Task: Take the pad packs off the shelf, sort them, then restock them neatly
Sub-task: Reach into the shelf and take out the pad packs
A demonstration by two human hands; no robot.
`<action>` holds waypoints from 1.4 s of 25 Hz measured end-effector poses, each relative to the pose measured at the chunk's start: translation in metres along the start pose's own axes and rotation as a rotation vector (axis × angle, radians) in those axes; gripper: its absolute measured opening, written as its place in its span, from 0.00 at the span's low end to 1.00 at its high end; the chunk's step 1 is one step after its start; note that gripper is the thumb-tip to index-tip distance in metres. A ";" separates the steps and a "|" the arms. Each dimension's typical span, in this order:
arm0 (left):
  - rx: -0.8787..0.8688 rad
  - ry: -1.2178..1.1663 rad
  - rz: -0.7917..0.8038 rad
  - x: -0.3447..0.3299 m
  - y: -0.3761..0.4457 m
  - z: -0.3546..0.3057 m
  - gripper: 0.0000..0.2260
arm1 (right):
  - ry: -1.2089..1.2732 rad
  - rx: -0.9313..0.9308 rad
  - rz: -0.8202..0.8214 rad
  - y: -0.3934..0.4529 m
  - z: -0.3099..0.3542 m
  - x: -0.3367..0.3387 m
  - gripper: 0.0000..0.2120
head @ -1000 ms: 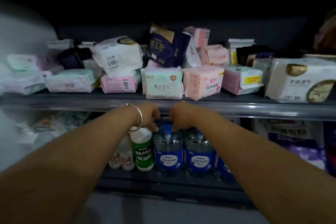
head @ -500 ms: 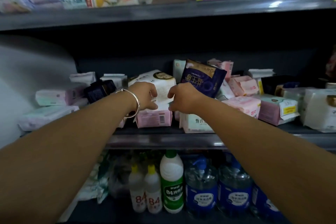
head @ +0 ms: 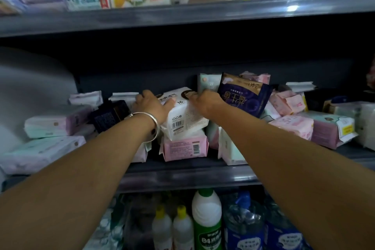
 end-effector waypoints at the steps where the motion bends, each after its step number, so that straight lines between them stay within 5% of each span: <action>1: 0.058 -0.033 0.034 -0.007 0.002 0.004 0.36 | 0.068 0.003 0.015 0.002 -0.002 -0.002 0.20; 9: 0.113 -0.428 0.120 -0.019 0.005 0.012 0.41 | 0.797 -0.101 0.156 0.010 -0.018 -0.025 0.37; 14: 0.059 -0.577 0.115 -0.011 -0.005 -0.004 0.29 | 0.971 -0.054 0.178 -0.020 -0.010 -0.005 0.26; 23: -0.256 -0.228 0.252 -0.045 -0.079 -0.127 0.29 | 0.828 -0.087 -0.162 -0.141 -0.096 0.096 0.08; 29: -0.494 -0.107 0.367 -0.133 -0.128 -0.256 0.23 | 0.616 -0.303 -0.240 -0.201 -0.227 0.169 0.09; 35: -0.596 0.011 0.520 -0.236 -0.156 -0.356 0.30 | 0.447 -0.473 -0.265 -0.244 -0.339 0.223 0.09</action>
Point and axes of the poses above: each hand's wrist, its own y-axis towards the middle knuckle, its own x-axis out of the back of the hand, z = x × y, the point moved 8 cm from there along y, towards the middle knuckle, and after that the axes turned 11 degrees about z, right-handed, at the moved point
